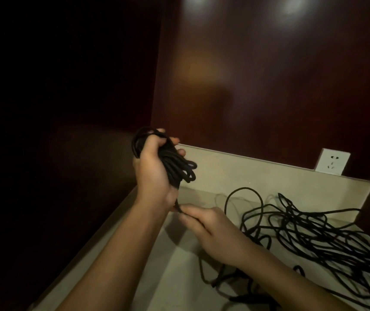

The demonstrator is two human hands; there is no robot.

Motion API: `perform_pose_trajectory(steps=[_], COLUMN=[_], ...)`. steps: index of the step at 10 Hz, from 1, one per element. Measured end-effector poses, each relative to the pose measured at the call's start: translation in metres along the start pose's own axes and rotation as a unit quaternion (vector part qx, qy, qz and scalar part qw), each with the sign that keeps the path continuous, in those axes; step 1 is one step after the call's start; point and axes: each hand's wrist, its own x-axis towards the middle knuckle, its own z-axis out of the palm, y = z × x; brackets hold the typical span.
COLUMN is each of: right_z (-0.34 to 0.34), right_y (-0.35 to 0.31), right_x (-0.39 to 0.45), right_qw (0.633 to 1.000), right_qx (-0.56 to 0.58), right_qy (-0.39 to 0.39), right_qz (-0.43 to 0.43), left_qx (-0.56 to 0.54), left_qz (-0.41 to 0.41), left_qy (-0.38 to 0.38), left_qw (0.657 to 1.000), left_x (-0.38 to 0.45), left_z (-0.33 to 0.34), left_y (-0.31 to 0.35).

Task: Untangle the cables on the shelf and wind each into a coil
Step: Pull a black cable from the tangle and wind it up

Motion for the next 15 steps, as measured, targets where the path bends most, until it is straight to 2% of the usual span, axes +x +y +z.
perform_pose_trajectory(steps=[1,2,3,4,5,6,7,8,9,10,11,12,13,14,15], right_z=[-0.009,-0.021,-0.031,-0.024,-0.020,-0.038,-0.064,-0.080,-0.092,-0.094,-0.100,-0.111,-0.103,-0.086,-0.080], right_y=[-0.006,0.010,0.034,0.043,0.040,0.027,0.021,0.008,-0.006,-0.013,-0.025,-0.038,-0.037,-0.027,-0.022], right_x=[-0.007,-0.016,-0.023,-0.027,-0.027,-0.026,-0.021,-0.011,-0.001,-0.001,0.002,0.005,-0.001,-0.013,-0.023], right_qw=[0.999,0.997,0.984,0.970,0.958,0.934,0.891,0.904,0.963,0.973,0.973,0.975,0.982,0.991,0.996], right_qx=[-0.003,-0.025,-0.103,-0.205,-0.263,-0.347,-0.410,-0.361,-0.227,-0.193,-0.160,-0.085,-0.064,-0.035,0.004], right_qy=[-0.034,0.022,0.086,0.104,0.104,0.051,0.029,0.054,0.028,-0.055,-0.147,-0.200,-0.161,-0.107,-0.086], right_qz=[-0.006,0.063,0.117,0.083,0.050,-0.069,-0.193,-0.221,-0.142,-0.112,-0.084,-0.049,-0.073,-0.079,-0.036], left_qx=[0.190,0.331,0.444,0.472,0.525,0.660,0.738,0.627,0.516,0.560,0.606,0.597,0.586,0.590,0.553], left_qz=[0.213,0.351,0.386,0.386,0.400,0.341,0.238,0.056,-0.142,-0.184,-0.203,-0.222,-0.234,-0.232,-0.249], left_qy=[-0.014,-0.088,-0.139,-0.095,-0.047,-0.090,-0.248,-0.396,-0.463,-0.511,-0.522,-0.520,-0.496,-0.487,-0.502], left_qw=[0.958,0.872,0.797,0.787,0.749,0.664,0.581,0.668,0.706,0.626,0.565,0.569,0.596,0.601,0.617], left_x=[0.005,0.007,0.010,0.012,0.017,0.022,0.014,-0.001,-0.016,-0.020,-0.018,-0.022,-0.029,-0.032,-0.034], left_z=[-0.011,-0.019,-0.029,-0.028,-0.022,-0.028,-0.042,-0.042,-0.037,-0.040,-0.047,-0.049,-0.050,-0.051,-0.046], left_y=[-0.004,-0.006,-0.012,-0.019,-0.021,-0.023,-0.027,-0.021,-0.014,-0.010,-0.012,-0.013,-0.007,-0.003,-0.001])
